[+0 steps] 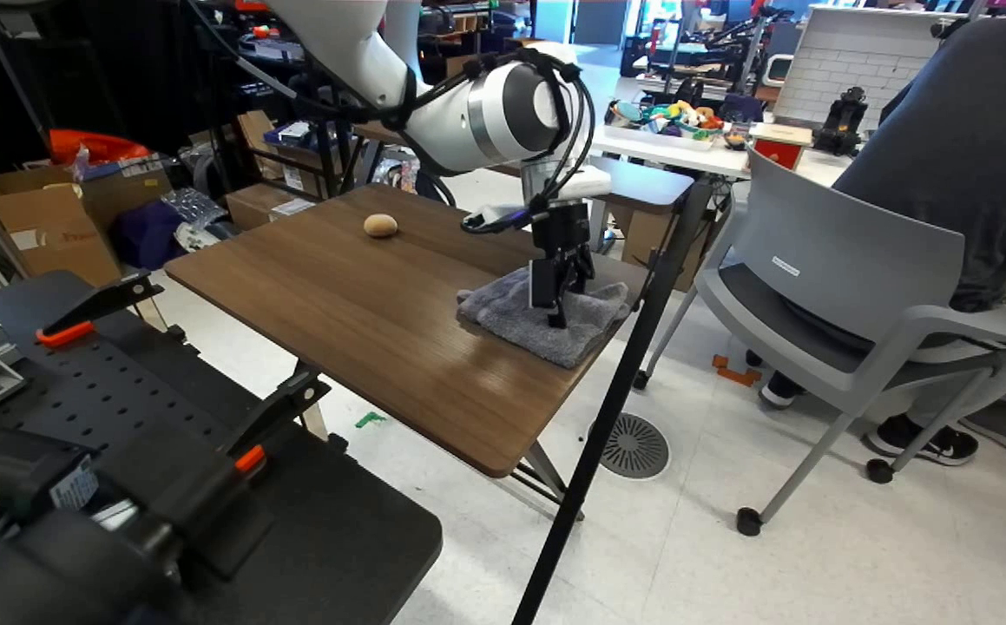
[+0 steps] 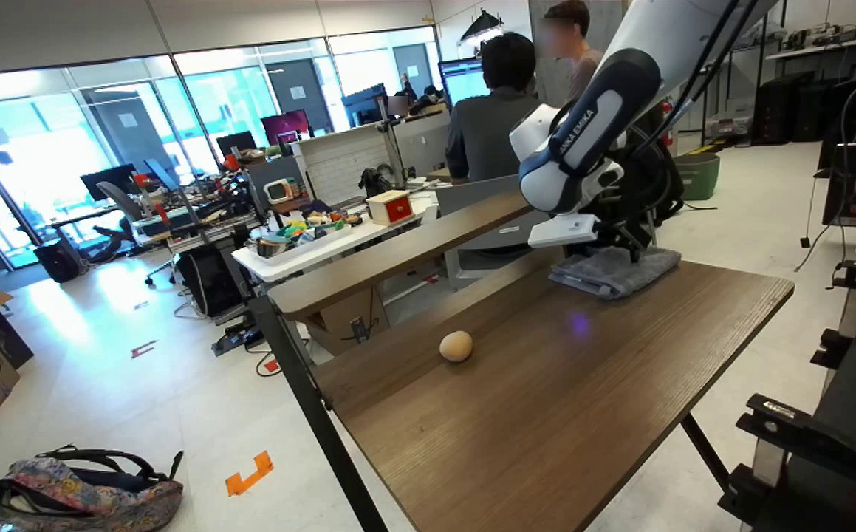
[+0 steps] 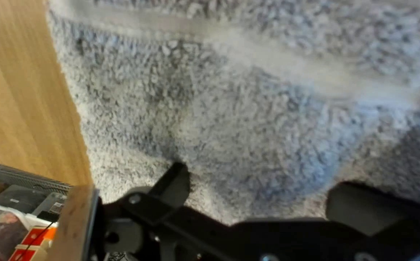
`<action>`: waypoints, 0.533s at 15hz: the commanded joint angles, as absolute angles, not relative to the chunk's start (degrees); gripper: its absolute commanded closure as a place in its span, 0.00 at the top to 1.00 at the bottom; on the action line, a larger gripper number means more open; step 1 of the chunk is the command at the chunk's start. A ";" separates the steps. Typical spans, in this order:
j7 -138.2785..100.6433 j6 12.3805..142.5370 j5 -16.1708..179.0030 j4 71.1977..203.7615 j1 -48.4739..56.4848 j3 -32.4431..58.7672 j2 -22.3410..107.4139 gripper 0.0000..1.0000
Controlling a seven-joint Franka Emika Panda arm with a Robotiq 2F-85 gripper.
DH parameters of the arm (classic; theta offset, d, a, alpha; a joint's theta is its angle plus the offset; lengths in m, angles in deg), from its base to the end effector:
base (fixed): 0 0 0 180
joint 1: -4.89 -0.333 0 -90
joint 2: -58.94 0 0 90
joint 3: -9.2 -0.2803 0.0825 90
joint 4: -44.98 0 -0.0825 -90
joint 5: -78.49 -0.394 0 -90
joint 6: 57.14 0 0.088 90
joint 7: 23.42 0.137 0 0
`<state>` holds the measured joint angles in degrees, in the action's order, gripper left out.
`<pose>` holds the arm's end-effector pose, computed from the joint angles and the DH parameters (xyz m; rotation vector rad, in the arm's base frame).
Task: Wipe the table with the towel then move the plush toy
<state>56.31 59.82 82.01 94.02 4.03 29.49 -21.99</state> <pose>0.6972 -0.1628 -0.0158 2.0227 -1.7729 0.1054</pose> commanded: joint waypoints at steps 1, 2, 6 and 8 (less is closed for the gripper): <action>49.69 63.79 81.41 106.88 1.50 25.80 -17.19 1.00; 47.92 64.24 81.53 109.31 0.94 25.48 -15.61 1.00; 40.59 65.82 81.59 119.48 -0.77 23.32 -9.21 1.00; 36.85 66.57 81.55 124.86 -1.44 21.91 -5.82 1.00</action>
<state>41.97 63.28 82.00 113.55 -0.53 25.23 -10.76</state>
